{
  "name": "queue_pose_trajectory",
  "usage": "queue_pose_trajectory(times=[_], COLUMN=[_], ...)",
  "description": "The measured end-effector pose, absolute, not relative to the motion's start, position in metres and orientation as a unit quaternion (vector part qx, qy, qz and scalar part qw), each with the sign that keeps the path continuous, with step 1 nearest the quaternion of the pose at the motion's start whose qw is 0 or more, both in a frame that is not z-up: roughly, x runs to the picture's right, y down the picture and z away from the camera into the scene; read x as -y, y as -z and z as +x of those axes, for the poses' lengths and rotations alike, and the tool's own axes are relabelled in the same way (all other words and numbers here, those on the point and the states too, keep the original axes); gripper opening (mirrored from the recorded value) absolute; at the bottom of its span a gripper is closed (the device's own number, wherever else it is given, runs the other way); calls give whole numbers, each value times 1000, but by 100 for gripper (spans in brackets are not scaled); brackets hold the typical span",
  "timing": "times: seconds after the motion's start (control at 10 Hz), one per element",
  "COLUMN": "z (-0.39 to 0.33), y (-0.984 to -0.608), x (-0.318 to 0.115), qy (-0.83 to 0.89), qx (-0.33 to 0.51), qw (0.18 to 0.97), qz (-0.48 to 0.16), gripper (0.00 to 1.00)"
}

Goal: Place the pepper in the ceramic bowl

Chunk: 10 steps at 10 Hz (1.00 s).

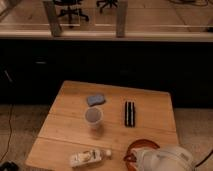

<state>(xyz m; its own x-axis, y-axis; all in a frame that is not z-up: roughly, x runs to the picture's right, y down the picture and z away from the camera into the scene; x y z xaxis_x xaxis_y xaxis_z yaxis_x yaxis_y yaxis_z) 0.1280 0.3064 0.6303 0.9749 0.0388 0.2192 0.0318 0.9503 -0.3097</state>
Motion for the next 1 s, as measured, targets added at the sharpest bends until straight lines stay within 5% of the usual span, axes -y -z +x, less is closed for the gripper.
queue_pose_trajectory(times=[1.0], z=[110], y=[-633], x=[-286], qy=[28], qx=[104], qw=[983], qz=[-148], gripper=[80])
